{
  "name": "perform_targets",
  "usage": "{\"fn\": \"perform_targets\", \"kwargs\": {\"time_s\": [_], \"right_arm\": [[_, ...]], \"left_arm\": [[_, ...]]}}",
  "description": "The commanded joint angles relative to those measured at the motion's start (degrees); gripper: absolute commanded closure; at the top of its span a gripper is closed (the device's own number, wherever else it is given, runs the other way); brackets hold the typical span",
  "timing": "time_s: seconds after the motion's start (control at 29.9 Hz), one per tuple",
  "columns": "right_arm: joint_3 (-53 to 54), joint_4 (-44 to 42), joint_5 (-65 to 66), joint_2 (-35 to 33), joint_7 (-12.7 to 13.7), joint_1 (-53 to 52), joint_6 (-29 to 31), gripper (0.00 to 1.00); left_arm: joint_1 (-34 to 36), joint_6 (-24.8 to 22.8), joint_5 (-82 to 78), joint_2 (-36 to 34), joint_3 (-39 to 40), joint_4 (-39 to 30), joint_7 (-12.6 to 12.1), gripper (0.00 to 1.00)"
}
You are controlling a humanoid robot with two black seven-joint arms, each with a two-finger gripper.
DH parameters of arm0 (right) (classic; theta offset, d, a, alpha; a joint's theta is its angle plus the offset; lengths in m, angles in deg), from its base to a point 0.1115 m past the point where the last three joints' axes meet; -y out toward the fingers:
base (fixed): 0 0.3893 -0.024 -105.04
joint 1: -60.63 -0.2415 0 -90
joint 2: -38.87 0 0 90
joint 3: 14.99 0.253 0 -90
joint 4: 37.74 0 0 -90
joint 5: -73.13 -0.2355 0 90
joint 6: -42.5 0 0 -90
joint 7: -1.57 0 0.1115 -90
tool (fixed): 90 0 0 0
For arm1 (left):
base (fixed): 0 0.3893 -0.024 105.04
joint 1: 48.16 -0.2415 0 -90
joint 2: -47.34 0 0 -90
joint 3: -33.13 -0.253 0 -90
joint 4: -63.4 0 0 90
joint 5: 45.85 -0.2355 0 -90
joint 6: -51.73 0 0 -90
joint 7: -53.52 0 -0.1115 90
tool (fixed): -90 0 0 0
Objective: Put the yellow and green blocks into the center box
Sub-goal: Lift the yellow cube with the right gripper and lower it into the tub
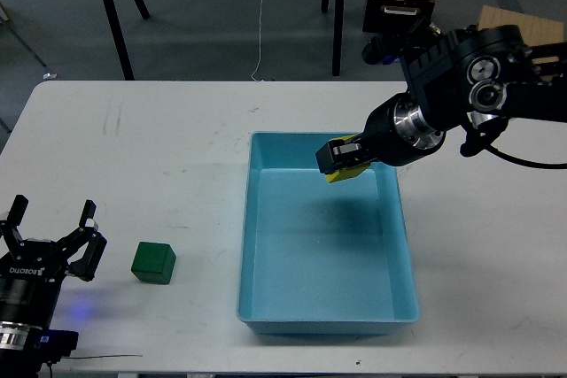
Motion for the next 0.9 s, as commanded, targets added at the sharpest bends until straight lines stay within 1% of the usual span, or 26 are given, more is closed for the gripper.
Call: {"fn": "perform_targets", "kwargs": {"time_s": [0.0, 0.13, 0.23, 0.5, 0.87], "right_arm": [[-4.2, -3.2, 0.3, 6.7, 0.0, 0.5, 0.0, 1.00], [-7.9, -5.7, 0.7, 12.4, 0.0, 3.4, 0.0, 1.00], [-9.6, -7.4, 0.6, 14.3, 0.0, 4.7, 0.0, 1.00], [-10.4, -8.5, 0.6, 14.9, 0.0, 7.6, 0.0, 1.00], [-10.2, -8.5, 0.5, 14.6, 0.0, 7.6, 0.0, 1.00]], "left_arm": [[0.0, 0.0, 0.0, 0.0, 0.0, 0.3, 0.0, 0.00], [0.0, 0.0, -0.1, 0.0, 0.0, 0.3, 0.0, 0.00], [0.1, 0.0, -0.1, 0.0, 0.0, 0.3, 0.0, 0.00], [0.0, 0.0, -0.1, 0.0, 0.0, 0.3, 0.0, 0.00], [0.0, 0.0, 0.0, 0.0, 0.0, 0.3, 0.0, 0.00]]}}
